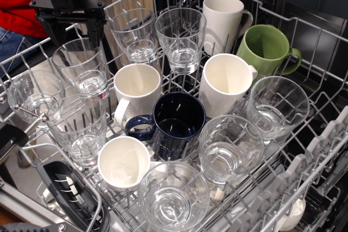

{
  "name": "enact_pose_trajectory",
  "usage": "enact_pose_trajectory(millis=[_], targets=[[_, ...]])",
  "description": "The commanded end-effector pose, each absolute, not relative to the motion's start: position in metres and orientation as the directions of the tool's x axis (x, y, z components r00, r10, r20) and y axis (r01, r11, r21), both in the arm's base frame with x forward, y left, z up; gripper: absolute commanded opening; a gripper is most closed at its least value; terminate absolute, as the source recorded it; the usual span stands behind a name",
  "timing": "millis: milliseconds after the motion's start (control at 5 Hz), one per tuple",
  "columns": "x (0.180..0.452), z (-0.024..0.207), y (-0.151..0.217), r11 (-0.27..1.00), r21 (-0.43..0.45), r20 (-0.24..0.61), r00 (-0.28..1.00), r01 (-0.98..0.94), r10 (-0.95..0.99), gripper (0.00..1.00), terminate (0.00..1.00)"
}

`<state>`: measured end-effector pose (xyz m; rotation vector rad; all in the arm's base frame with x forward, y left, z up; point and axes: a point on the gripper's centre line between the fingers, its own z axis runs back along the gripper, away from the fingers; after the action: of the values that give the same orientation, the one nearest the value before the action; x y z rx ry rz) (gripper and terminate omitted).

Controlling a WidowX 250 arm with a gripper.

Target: Pick up green mug

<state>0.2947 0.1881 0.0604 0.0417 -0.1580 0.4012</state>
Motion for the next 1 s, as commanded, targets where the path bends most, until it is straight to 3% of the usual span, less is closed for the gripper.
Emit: enact_pose_trajectory(millis=[0,400,600,800], targets=[[0.295,0.06,0.188,0.92,0.009,0.161,0.908,-0.392,0.386,1.0,0.0],[0.331,0.079,0.148,0.852,-0.068,0.219,0.826,-0.519,0.52,1.0,0.0],[0.354,0.084,0.127,0.794,-0.142,0.301,0.738,-0.591,0.604,1.0,0.0],[0.377,0.093,0.104,0.739,-0.166,0.294,0.683,-0.653,0.669,1.0,0.0]])
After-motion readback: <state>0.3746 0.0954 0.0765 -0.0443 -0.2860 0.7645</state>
